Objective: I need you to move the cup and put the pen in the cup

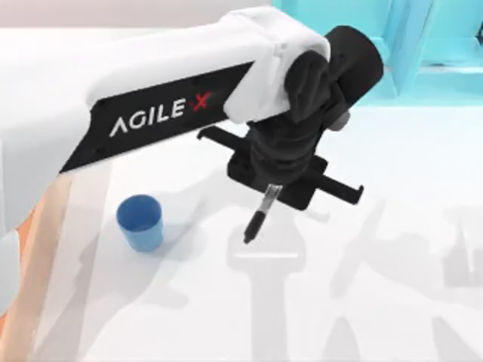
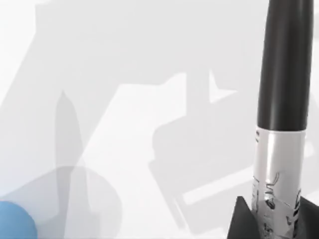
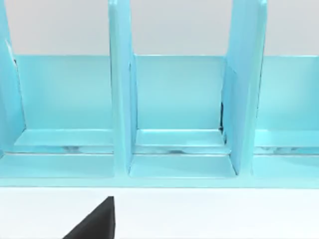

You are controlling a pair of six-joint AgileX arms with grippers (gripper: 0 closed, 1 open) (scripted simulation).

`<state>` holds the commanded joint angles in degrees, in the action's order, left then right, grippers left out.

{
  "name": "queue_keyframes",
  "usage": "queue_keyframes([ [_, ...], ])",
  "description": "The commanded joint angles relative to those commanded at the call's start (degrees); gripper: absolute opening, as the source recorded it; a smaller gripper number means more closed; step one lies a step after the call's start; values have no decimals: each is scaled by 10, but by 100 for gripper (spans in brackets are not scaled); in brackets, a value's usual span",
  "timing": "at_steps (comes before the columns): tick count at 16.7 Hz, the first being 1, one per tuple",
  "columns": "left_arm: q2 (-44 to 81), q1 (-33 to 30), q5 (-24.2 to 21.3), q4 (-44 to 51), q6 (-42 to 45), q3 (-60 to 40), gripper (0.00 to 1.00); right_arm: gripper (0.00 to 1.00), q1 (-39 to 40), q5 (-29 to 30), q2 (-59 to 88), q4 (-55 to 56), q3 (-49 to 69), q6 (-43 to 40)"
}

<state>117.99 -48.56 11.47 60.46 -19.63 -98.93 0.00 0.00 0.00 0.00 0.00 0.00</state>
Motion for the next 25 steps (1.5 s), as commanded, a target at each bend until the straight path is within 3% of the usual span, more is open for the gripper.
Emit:
queue_keyframes([
  [6, -132, 30, 22, -253, 47, 220, 0, 100, 0, 0, 0, 0, 0, 0],
  [18, -483, 111, 41, -921, 177, 753, 0, 100, 0, 0, 0, 0, 0, 0],
  [25, -621, 143, 37, -1182, 226, 933, 0, 100, 0, 0, 0, 0, 0, 0],
])
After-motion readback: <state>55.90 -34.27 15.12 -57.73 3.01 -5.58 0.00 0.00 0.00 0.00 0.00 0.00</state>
